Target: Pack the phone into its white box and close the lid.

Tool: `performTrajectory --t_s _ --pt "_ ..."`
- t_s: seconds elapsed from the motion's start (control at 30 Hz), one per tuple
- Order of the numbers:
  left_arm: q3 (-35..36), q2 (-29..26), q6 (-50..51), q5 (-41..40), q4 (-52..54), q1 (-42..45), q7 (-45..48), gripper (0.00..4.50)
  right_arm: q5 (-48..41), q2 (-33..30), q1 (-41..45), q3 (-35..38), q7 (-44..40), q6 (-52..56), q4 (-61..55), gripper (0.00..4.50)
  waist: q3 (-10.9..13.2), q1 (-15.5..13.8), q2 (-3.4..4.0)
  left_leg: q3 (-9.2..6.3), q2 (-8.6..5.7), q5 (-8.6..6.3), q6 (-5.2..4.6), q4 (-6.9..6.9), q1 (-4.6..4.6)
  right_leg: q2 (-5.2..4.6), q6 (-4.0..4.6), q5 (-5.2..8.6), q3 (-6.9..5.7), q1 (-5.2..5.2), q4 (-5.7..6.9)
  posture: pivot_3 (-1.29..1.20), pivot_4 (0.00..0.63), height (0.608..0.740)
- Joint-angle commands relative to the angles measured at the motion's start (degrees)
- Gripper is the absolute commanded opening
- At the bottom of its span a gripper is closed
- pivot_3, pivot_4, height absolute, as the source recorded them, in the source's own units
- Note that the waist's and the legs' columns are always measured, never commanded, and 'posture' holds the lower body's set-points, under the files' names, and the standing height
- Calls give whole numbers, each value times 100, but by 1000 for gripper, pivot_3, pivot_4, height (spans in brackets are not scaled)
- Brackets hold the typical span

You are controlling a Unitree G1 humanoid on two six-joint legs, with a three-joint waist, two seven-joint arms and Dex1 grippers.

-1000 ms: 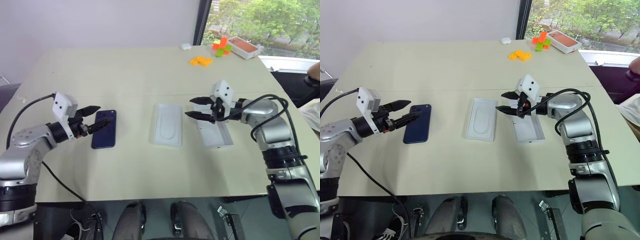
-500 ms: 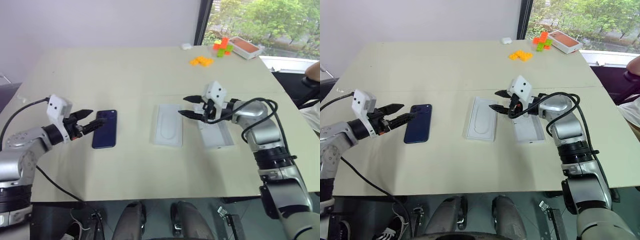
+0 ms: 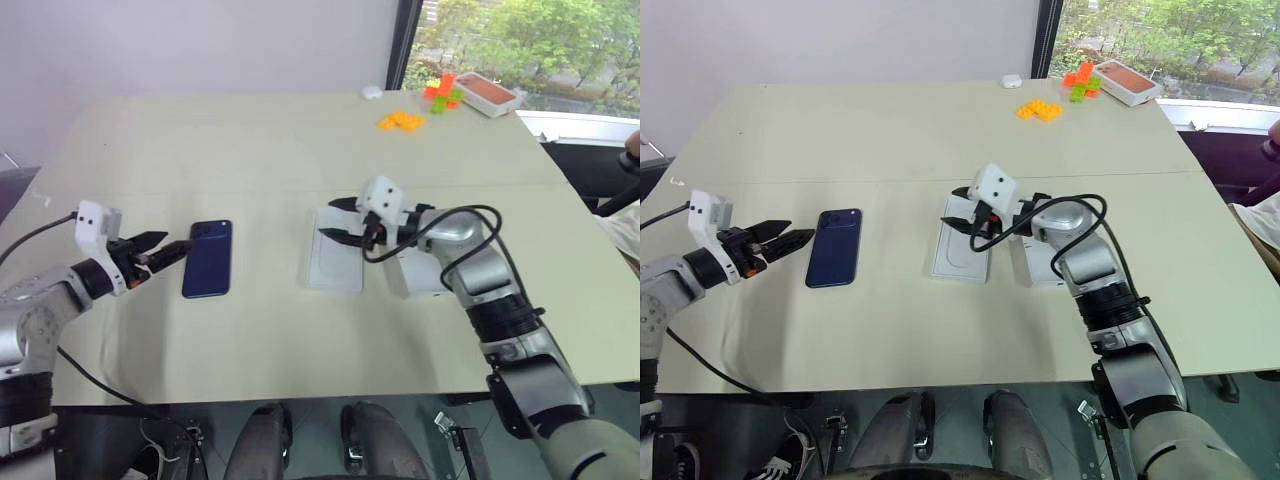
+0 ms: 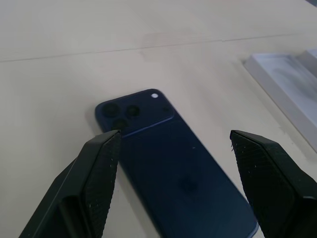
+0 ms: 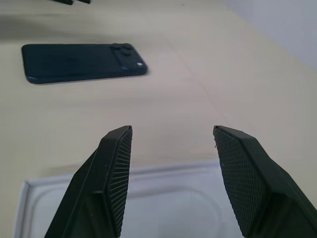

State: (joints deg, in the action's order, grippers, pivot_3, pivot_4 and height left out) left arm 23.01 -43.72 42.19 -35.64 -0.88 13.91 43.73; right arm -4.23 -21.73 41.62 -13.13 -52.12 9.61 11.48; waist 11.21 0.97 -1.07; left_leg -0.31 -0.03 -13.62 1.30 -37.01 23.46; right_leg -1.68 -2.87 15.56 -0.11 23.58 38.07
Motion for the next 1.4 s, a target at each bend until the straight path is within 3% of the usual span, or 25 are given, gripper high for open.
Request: performTrajectory --t_s 0.03,0.27,0.47,0.6,0.67,0.7,1.03,1.4 --pt "262 -66 538 -233 -234 98 -185 3714 557 198 254 -424 271 -493 -132 2711 0 1 0 0 0 0 0 0 0 0 0 0 0 0 0 0 150 740" --pt "204 188 1087 -133 -1009 770 -918 3714 1166 1158 510 -1018 916 -5 88 2711 -2 -1 -3 -2 0 0 1 -1 1 2 0 -1 -1 6 8 0 150 740" --pt "155 403 1242 -286 -851 874 -930 3714 1176 1136 616 -949 889 13 331 2711 -7 -7 -14 -1 -12 0 1 -5 7 -11 -1 -2 -1 2 -3 0 150 740" --pt "130 459 1293 -277 -977 885 -953 3714 1058 1108 609 -813 868 158 372 1525 -7 14 -13 -2 -9 0 2 2 7 -9 0 -2 -1 11 5 0 150 740" --pt "112 507 1328 -296 -1004 898 -952 3714 1103 1130 600 -831 899 180 393 397 -7 18 -13 -2 -7 0 2 5 7 -8 0 -2 -1 14 8 0 150 740" --pt "99 524 1458 -346 -1030 913 -935 3714 1193 1135 590 -897 931 156 425 37 -7 22 -13 -2 -7 0 3 5 7 -7 0 -2 -1 15 8 0 150 740" --pt "-217 752 2405 -641 -1423 1201 -590 3714 1577 1423 655 -1301 1039 -82 852 37 -8 -19 -14 -2 -11 0 2 0 7 -10 0 -3 -1 9 6 0 150 740" --pt "-691 820 2566 -504 -1585 1431 -171 3714 2204 1668 1032 -1746 1122 -356 2115 37 -9 -30 -13 -2 -16 0 3 -3 3 -14 1 -2 -1 2 4 0 150 740"
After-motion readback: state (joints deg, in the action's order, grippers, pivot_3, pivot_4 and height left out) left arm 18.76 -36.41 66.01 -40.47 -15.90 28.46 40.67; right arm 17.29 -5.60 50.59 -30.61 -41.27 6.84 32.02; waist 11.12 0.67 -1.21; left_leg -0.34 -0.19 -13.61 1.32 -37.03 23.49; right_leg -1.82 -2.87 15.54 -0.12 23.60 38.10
